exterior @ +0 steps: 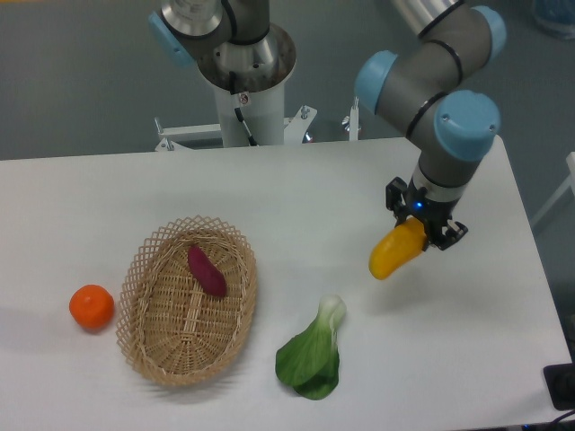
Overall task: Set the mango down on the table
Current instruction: 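Carry the mango toward the bok choy side and lower it to the table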
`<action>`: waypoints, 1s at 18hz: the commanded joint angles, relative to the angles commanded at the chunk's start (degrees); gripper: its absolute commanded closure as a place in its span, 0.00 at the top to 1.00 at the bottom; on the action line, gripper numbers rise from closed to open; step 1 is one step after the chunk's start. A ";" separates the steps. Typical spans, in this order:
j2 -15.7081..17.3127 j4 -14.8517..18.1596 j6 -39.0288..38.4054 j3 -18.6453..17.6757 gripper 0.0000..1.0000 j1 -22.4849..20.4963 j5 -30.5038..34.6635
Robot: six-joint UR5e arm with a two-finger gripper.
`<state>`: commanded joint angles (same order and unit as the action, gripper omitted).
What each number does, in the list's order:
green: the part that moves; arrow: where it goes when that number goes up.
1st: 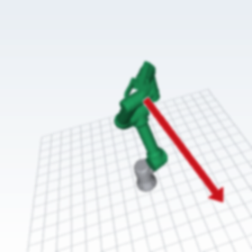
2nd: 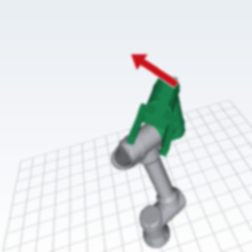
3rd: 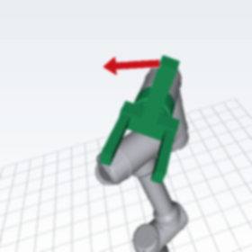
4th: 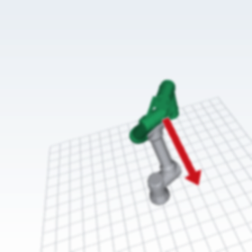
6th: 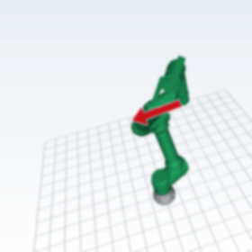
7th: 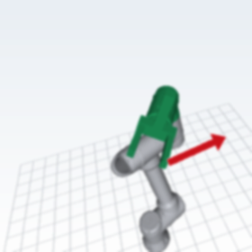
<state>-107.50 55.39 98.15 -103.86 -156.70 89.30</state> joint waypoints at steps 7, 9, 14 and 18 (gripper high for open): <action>4.31 -2.83 8.37 -8.10 0.38 -0.71 0.26; 4.93 -4.14 8.37 -9.77 0.39 -0.62 0.53; 6.69 -5.29 9.60 -13.47 0.40 -0.36 3.07; 6.78 -5.29 9.60 -14.00 0.53 -0.27 3.25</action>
<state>-100.72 50.10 107.75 -117.86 -156.97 92.55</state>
